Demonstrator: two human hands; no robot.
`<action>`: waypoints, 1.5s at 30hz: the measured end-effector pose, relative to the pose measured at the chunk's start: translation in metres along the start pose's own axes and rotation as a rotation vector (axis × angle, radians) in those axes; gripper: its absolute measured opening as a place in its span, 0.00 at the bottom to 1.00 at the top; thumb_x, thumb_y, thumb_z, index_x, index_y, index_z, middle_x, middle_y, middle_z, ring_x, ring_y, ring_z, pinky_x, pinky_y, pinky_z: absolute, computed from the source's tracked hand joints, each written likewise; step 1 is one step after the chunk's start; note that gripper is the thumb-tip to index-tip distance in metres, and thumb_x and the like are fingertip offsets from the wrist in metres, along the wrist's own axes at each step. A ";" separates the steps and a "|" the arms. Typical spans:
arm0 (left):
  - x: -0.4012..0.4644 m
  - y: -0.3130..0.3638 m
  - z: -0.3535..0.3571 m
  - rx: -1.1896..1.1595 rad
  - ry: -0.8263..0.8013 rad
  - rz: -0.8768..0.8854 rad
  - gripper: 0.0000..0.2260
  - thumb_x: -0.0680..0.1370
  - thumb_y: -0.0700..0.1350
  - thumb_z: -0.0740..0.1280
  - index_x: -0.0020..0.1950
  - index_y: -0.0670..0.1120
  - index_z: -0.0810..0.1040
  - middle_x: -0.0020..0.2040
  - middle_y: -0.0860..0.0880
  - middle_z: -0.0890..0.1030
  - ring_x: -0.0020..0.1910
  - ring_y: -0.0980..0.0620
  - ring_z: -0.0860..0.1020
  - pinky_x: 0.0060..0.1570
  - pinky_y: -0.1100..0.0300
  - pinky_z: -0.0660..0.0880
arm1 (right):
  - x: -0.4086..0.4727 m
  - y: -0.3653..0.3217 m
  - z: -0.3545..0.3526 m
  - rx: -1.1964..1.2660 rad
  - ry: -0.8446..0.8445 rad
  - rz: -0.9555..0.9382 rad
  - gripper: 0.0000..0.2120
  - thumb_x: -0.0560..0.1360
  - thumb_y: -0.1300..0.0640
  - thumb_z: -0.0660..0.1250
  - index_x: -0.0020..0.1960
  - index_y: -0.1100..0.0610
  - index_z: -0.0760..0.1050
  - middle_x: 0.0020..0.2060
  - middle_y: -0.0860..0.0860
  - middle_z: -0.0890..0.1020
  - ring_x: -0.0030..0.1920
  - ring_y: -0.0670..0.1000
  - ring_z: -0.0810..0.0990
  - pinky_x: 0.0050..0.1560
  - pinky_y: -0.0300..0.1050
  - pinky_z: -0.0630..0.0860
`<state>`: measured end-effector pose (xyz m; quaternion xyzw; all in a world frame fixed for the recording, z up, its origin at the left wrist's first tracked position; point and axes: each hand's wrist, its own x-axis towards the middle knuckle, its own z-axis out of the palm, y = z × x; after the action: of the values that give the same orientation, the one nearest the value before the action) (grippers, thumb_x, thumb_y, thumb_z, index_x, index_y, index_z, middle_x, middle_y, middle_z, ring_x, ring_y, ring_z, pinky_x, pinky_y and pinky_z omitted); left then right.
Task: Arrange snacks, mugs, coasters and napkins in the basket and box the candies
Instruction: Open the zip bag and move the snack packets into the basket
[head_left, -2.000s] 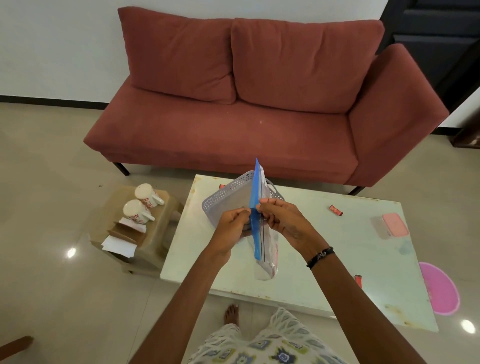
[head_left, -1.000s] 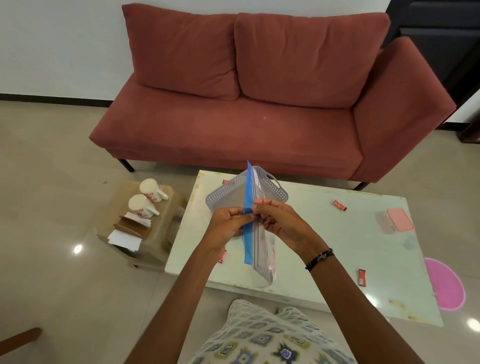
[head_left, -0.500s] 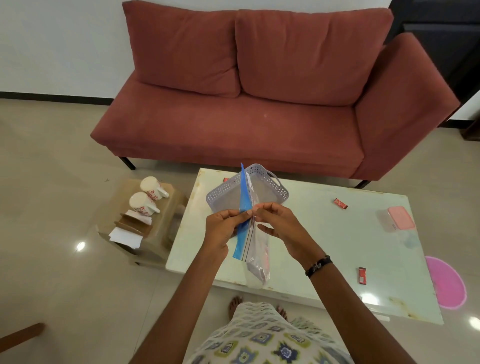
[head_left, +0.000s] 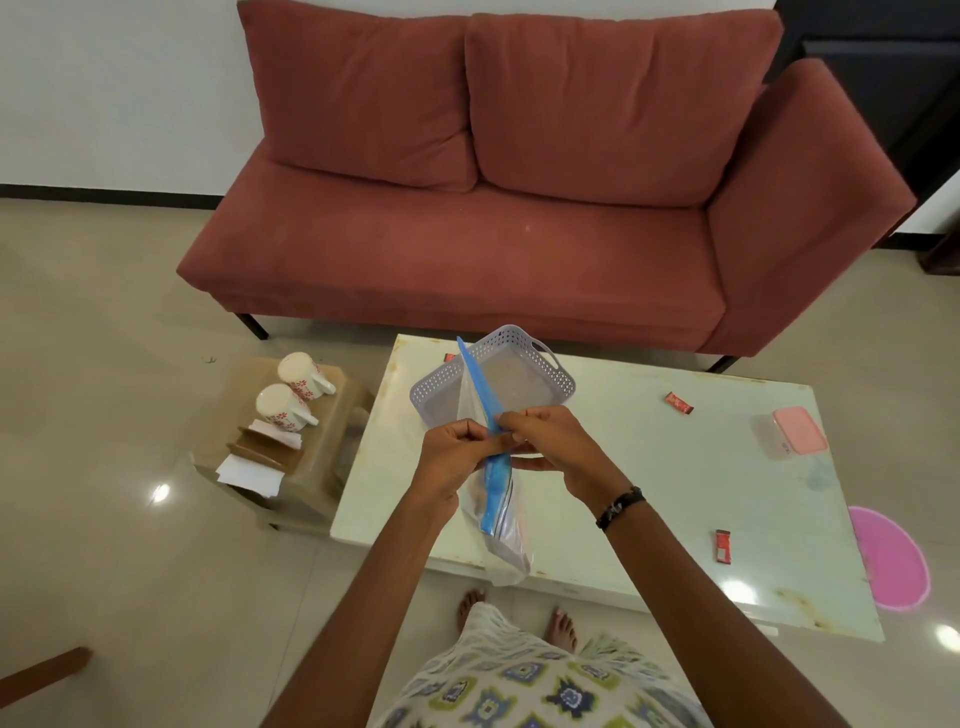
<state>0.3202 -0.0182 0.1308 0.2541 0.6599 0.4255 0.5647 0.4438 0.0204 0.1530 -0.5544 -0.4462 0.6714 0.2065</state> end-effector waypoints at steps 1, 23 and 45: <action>-0.001 0.001 0.000 0.002 -0.011 0.005 0.08 0.69 0.39 0.74 0.34 0.43 0.76 0.33 0.47 0.77 0.33 0.52 0.76 0.28 0.73 0.74 | 0.002 -0.002 -0.001 -0.021 0.009 0.002 0.12 0.75 0.57 0.67 0.49 0.67 0.78 0.42 0.54 0.83 0.38 0.47 0.84 0.34 0.34 0.80; 0.002 0.003 0.008 0.194 -0.037 0.080 0.04 0.75 0.40 0.66 0.42 0.41 0.74 0.38 0.45 0.79 0.36 0.50 0.78 0.32 0.66 0.77 | -0.007 0.020 -0.011 -0.506 -0.044 -0.166 0.10 0.76 0.57 0.61 0.43 0.63 0.77 0.34 0.49 0.82 0.33 0.43 0.80 0.47 0.44 0.79; -0.016 -0.025 0.006 0.388 -0.222 0.097 0.12 0.80 0.42 0.55 0.39 0.45 0.73 0.34 0.47 0.76 0.31 0.53 0.73 0.32 0.64 0.73 | -0.009 0.021 -0.022 -0.412 -0.356 0.098 0.12 0.76 0.54 0.59 0.40 0.55 0.77 0.36 0.48 0.80 0.35 0.44 0.78 0.41 0.33 0.76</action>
<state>0.3334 -0.0418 0.1179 0.4346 0.6502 0.2870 0.5532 0.4717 0.0110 0.1411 -0.4787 -0.5753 0.6628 -0.0248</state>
